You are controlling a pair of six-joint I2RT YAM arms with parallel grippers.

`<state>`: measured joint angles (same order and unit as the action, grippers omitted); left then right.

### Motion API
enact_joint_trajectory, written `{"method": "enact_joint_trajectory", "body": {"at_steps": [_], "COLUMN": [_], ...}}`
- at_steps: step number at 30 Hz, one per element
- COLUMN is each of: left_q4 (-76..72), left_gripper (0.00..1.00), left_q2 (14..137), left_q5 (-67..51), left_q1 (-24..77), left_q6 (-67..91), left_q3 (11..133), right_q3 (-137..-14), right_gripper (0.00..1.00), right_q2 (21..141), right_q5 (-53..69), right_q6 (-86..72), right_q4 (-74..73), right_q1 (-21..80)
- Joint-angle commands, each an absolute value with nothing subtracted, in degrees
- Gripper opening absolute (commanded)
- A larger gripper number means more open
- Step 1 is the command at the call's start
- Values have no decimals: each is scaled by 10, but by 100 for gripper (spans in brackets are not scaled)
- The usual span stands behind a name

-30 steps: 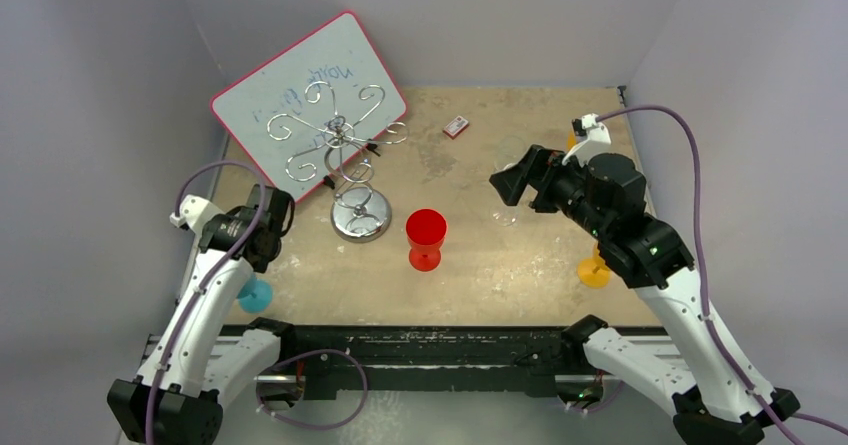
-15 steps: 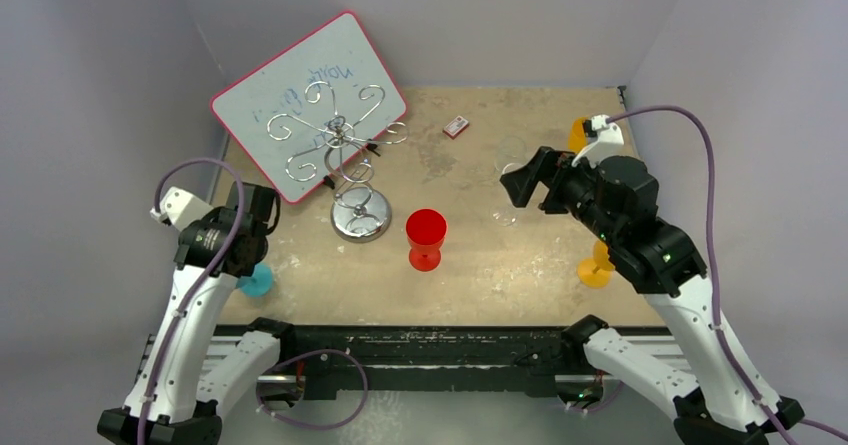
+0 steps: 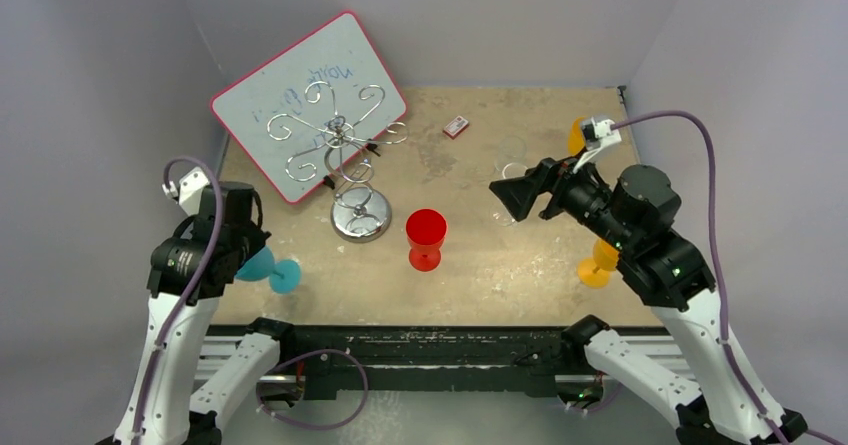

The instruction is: Place the wine glass upside down on the wine glass rack

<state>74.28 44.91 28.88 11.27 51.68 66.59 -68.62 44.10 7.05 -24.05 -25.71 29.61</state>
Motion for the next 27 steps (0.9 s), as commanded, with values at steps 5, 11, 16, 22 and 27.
{"method": "enact_joint_trajectory", "body": {"at_steps": [5,11,16,22,27], "left_q4": [723,672,674,661,658], "left_gripper": [0,0,0,0,0], "left_q2": [432,421,417,412,410], "left_q5": [128,-35,-86,-158,-178], "left_q1": [109,109,109,109,109], "left_q6": [401,381,367,357,360], "left_q3": [713,669,659,651,655], "right_q3": [-641,-599,-565,-573,-577], "right_gripper": [94,92,91,89,83], "right_q2": [473,481,473,483,506], "right_q5": [173,175,171,69,80], "right_q6": [-270,-280,-284,-177,-131], "right_q4": [-166,-125,-69,-53,-3], "right_q1": [299,312,349,442,518]}}
